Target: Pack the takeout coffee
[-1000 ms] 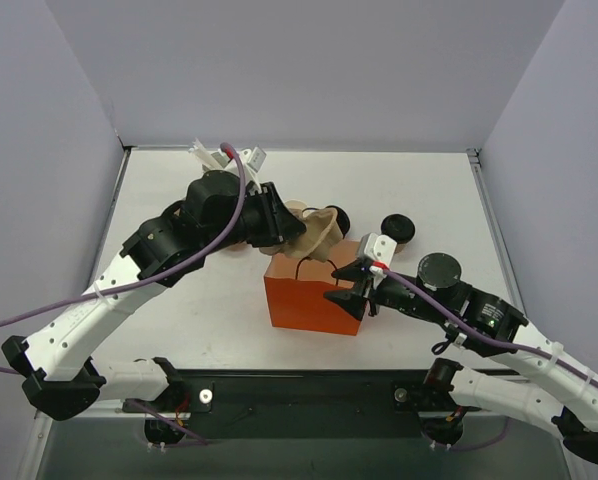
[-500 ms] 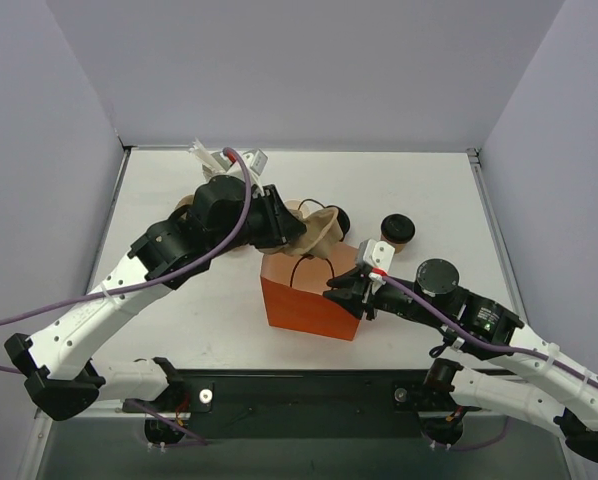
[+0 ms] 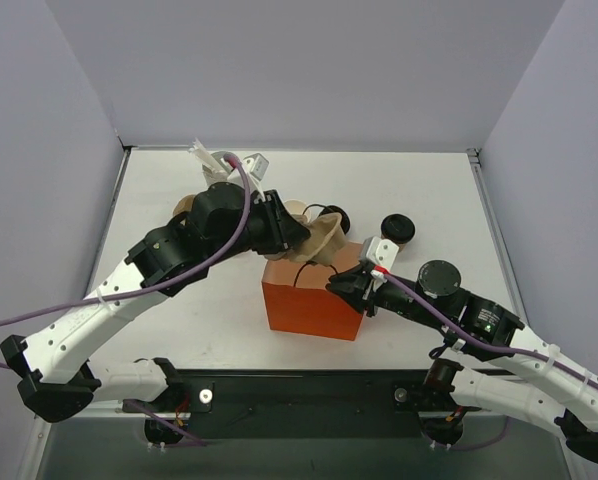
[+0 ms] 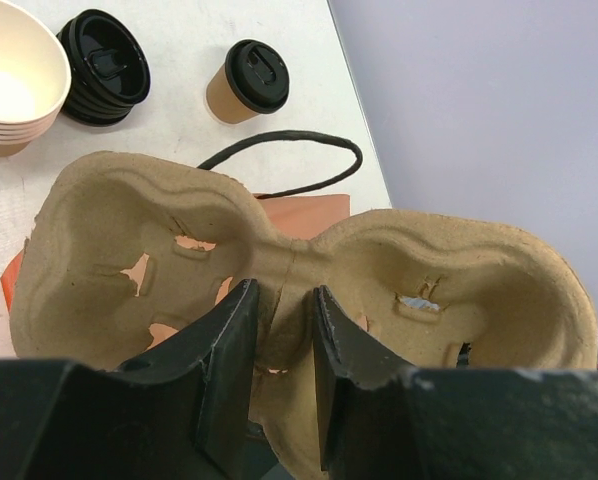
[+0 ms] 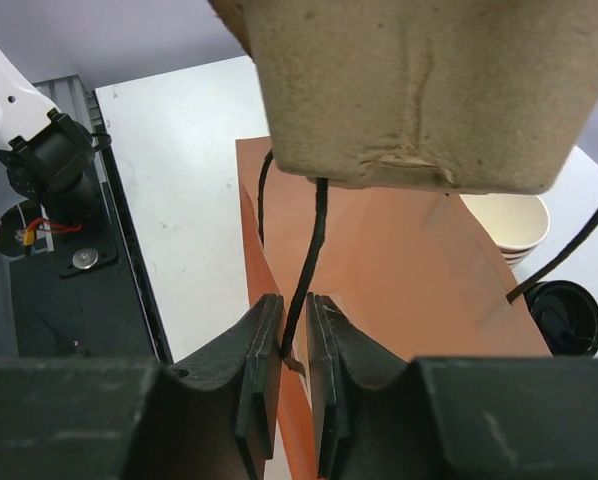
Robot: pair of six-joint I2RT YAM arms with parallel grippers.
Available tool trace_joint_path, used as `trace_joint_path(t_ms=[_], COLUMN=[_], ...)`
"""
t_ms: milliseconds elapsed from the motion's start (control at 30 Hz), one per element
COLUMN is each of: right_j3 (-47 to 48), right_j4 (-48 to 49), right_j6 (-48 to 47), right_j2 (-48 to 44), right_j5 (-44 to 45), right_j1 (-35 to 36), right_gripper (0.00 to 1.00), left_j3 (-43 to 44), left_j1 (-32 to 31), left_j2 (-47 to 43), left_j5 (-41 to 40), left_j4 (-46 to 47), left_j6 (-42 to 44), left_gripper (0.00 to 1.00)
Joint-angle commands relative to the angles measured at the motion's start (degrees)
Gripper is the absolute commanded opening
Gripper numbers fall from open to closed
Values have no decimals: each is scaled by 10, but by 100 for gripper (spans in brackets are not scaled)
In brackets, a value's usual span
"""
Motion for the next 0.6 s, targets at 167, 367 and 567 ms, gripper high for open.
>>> trace_joint_path(t_ms=[167, 367, 567], right_j3=[-6, -12, -8], right_j4=[38, 66, 66], right_j6=[8, 21, 22], right_j2=[4, 4, 2], right_j5=[27, 36, 37], right_j1=[6, 6, 7], right_gripper=[17, 17, 23], left_j3=[4, -7, -9], left_j1=[-4, -4, -4], left_j2=[-47, -56, -61], left_j5=[-4, -8, -5], left_j4=[18, 17, 29], left_j6=[-48, -54, -68], left_gripper=[33, 33, 33])
